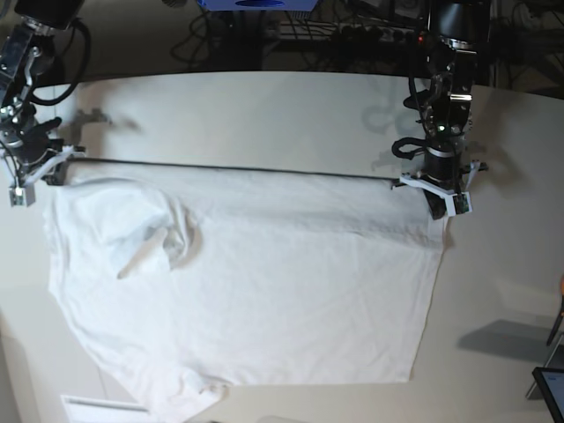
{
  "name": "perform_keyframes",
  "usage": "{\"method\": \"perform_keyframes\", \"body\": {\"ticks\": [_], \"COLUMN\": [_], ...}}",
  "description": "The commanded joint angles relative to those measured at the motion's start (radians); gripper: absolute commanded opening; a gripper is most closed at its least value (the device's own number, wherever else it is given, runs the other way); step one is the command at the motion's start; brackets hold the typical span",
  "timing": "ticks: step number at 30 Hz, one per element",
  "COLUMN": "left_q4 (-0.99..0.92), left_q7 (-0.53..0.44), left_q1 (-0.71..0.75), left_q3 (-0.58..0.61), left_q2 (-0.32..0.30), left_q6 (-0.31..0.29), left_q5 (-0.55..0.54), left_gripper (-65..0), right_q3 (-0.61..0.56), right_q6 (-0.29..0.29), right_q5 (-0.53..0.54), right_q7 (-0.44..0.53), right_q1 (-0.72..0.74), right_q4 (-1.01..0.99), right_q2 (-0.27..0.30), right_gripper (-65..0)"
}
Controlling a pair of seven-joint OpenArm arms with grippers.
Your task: Fold the T-shirt properly
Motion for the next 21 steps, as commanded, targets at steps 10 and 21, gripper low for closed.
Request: {"method": "perform_keyframes", "body": {"ticks": [10,21], "left_q4": [0.075,0.205], "left_q7": [-0.01,-0.008], "left_q1": [0.017,0.012], "left_q3": [-0.16,-0.148], "left_q2": [0.045,0.048], "left_q6": [0.007,0.006], "left_q5": [0.003,0.003], "left_gripper": [-65.0,-65.0], "right_q3": [0.007,0.007], "right_q6": [-0.001,-0.001], "right_q5": [0.006,0.006], "right_q7": [0.021,0.012], "right_q1": [0.02,-0.012], "right_q4": [-0.023,0.218], "right_q2": [0.034,0.02], "right_gripper": [-63.8,-63.8]}}
